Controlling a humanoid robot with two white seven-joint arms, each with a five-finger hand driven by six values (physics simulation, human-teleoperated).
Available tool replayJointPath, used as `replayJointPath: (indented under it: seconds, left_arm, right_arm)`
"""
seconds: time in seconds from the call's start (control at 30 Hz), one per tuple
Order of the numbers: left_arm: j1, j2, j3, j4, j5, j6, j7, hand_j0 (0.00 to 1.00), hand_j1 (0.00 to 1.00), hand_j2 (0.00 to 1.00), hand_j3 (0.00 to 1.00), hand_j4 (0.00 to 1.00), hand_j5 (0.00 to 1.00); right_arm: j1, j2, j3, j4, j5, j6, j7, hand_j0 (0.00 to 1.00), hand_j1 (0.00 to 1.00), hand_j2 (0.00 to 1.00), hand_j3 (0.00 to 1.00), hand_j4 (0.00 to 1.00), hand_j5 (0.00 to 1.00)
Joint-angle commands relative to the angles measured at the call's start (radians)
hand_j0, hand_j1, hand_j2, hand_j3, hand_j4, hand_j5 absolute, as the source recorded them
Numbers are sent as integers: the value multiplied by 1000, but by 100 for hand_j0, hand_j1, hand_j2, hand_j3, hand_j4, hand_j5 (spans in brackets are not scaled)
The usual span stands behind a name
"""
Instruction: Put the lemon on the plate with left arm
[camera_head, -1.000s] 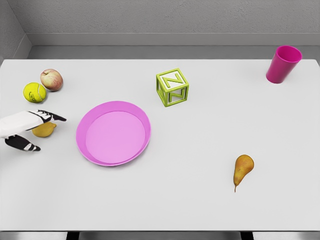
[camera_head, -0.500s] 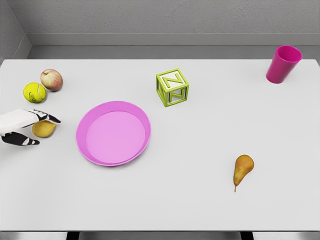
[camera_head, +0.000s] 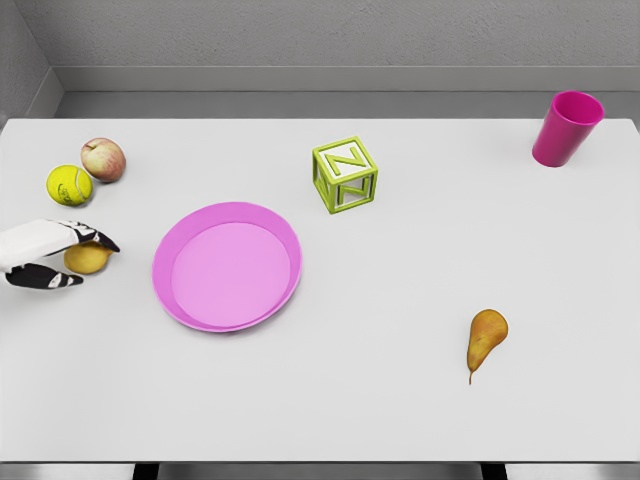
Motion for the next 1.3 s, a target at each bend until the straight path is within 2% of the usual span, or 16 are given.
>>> replayJointPath:
  seconds: [0.0, 0.2, 0.23, 0.43, 1.03, 1.17, 1.27]
  left_arm:
    - [0, -1, -1, 0, 9, 2, 0, 65, 65, 65, 65, 65, 65]
    - [0, -1, -2, 0, 9, 2, 0, 61, 61, 61, 61, 61, 61]
    - [0, -1, -2, 0, 7, 2, 0, 56, 56, 56, 56, 56, 56]
    - [0, -1, -1, -2, 9, 2, 0, 49, 49, 49, 49, 49, 49]
    - [-8, -1, 11, -19, 15, 2, 0, 48, 48, 48, 48, 48, 48]
    - [-18, -2, 13, -60, 22, 2, 0, 48, 48, 48, 48, 48, 48]
    - [-20, -7, 13, -62, 22, 2, 0, 48, 48, 48, 48, 48, 48]
  right_arm:
    - [0, 0, 0, 0, 0, 0, -1, 100, 100, 100, 100, 100, 100]
    - [-2, 0, 0, 0, 0, 0, 1, 100, 100, 100, 100, 100, 100]
    - [0, 0, 0, 0, 0, 0, 1, 100, 100, 100, 100, 100, 100]
    - [0, 0, 0, 0, 0, 0, 1, 100, 100, 100, 100, 100, 100]
    - [-2, 0, 0, 0, -2, 0, -1, 100, 100, 100, 100, 100, 100]
    - [0, 0, 0, 0, 0, 0, 1, 100, 100, 100, 100, 100, 100]
    - [-2, 0, 0, 0, -2, 0, 1, 100, 100, 100, 100, 100, 100]
